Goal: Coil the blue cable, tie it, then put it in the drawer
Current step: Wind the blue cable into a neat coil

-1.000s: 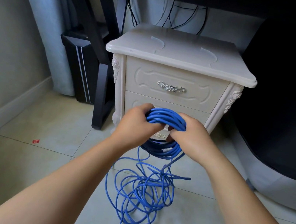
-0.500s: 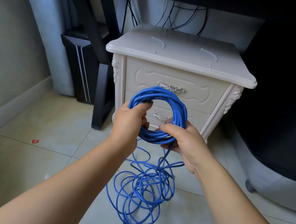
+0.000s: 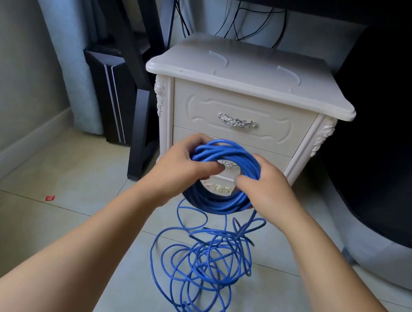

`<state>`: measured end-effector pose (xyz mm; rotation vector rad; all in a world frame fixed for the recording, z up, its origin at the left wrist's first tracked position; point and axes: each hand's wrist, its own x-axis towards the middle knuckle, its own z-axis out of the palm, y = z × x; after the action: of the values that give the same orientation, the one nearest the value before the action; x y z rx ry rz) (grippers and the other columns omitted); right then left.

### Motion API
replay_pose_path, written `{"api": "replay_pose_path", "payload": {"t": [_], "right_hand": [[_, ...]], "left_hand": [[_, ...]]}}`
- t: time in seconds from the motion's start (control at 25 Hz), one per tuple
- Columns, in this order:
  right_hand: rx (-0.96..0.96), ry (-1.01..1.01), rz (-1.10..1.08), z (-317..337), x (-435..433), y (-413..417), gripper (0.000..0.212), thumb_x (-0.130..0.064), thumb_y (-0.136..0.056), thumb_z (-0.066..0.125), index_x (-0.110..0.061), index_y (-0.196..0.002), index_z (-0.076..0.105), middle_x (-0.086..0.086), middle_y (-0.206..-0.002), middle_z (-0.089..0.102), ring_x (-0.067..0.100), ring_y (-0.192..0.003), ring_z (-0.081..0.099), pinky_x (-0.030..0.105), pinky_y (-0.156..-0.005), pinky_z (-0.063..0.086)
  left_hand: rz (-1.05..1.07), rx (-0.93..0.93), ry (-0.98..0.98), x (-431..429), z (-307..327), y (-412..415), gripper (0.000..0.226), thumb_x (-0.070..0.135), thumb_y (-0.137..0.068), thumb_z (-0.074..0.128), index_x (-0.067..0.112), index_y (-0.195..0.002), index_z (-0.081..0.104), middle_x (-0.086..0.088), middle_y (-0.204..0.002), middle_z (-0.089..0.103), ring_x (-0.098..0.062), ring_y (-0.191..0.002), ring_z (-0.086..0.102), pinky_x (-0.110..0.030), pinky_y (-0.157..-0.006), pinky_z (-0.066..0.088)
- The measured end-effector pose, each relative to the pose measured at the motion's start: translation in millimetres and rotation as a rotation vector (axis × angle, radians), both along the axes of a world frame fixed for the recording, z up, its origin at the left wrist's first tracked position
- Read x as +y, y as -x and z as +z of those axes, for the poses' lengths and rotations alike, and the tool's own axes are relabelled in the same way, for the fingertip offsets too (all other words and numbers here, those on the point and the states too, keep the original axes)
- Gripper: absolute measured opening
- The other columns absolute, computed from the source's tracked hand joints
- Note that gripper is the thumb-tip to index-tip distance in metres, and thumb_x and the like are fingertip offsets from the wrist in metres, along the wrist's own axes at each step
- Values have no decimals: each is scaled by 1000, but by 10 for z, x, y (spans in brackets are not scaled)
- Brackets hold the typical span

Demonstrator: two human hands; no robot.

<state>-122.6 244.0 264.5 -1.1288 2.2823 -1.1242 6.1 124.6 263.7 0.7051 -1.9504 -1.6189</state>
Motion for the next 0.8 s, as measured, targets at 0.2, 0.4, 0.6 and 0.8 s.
{"api": "replay_pose_path", "payload": {"t": [0.2,0.4,0.6,0.8], "right_hand": [[330,-220,92,72,37,-71,15,-30,-82,55,-28,-95,50,-4,-76,61,24,-77,58,32,-64,42],[187,-85,19,59,28,-2,10,-32,-79,59,-29,-80,50,-3,-67,56,20,-65,51,33,-59,41],[-227,5,-8,-21,44,40,28,-42,-75,70,-22,-93,62,3,-81,71,19,-71,68,41,-69,57],[-476,116,-25,-94,22,-138,20,-26,-84,71,-17,-96,58,12,-95,72,27,-82,73,36,-68,61]], "left_hand": [[-37,-216,275,54,-32,-5,15,14,-80,73,19,-92,64,3,-67,61,-10,-58,56,-29,-63,51],[93,-66,202,132,-38,62,6,13,-84,69,9,-87,67,-8,-63,51,-15,-56,43,-33,-59,42],[220,86,-21,185,-14,117,5,10,-87,67,15,-88,68,12,-52,48,-8,-49,40,-29,-59,42],[379,254,-283,180,-47,161,15,20,-86,69,22,-72,64,5,-51,38,-13,-48,37,-37,-64,40]]}}
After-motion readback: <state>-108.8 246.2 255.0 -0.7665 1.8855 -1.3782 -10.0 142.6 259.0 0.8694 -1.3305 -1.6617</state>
